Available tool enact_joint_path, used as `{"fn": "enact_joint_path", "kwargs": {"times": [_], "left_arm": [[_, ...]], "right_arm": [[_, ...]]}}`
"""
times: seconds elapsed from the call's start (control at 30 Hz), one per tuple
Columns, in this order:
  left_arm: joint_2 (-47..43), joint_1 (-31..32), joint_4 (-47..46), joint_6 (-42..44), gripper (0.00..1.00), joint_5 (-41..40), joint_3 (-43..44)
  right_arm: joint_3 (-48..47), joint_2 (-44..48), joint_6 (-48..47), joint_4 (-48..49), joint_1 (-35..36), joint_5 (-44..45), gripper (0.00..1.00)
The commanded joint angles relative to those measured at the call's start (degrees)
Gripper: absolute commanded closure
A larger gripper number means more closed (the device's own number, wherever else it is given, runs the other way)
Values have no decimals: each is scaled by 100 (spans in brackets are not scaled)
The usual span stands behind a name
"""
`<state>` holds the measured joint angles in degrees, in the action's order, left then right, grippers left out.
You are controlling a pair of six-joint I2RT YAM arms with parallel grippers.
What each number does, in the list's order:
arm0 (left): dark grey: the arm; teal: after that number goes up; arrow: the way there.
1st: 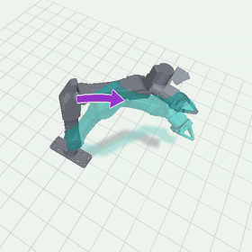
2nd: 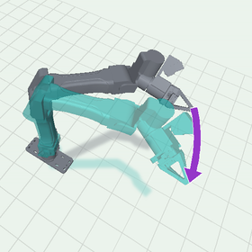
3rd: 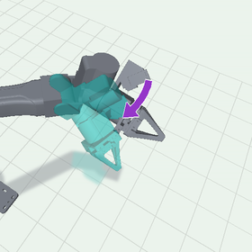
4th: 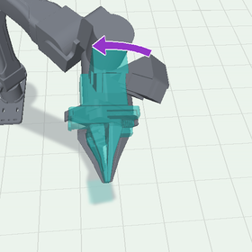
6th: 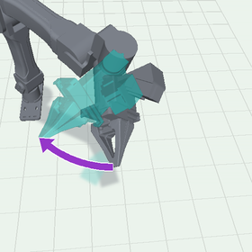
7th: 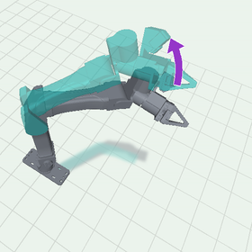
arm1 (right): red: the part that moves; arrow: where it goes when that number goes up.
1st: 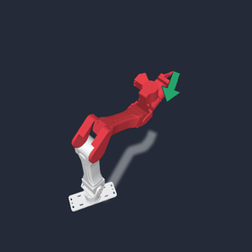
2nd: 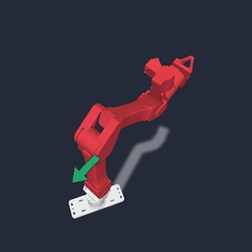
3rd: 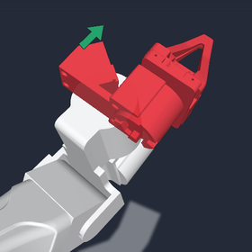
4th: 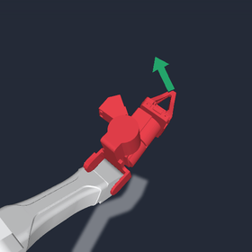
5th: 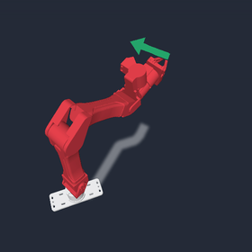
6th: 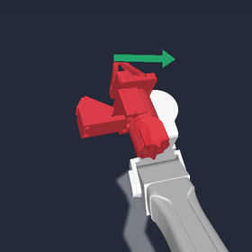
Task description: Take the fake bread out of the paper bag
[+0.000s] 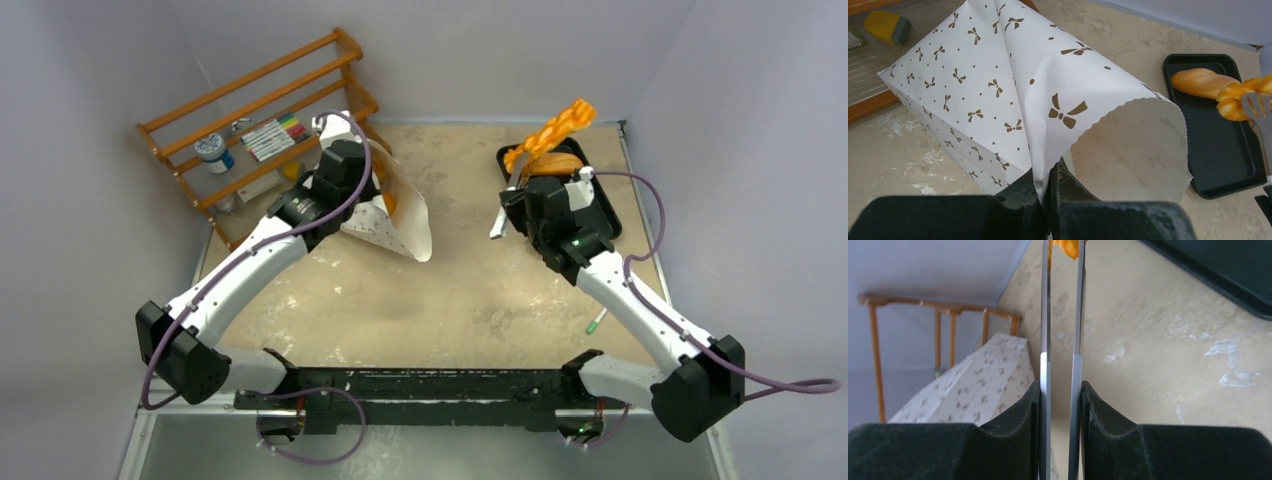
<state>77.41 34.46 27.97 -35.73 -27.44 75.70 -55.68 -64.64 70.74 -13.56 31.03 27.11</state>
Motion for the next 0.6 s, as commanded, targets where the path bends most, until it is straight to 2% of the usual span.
{"fn": "enact_joint_path", "kwargs": {"times": [0.0,0.3,0.57], "left_arm": [[-347,-80,-115,136,100,18,-55],[-423,-80,-115,136,100,197,-118],[-353,-75,-157,166,100,252,-112]], "right_arm": [[249,-185,579,756,-585,-432,100],[867,-498,842,1293,-1609,-1218,100],[1108,-975,1138,1926,-1918,-1837,100]]}}
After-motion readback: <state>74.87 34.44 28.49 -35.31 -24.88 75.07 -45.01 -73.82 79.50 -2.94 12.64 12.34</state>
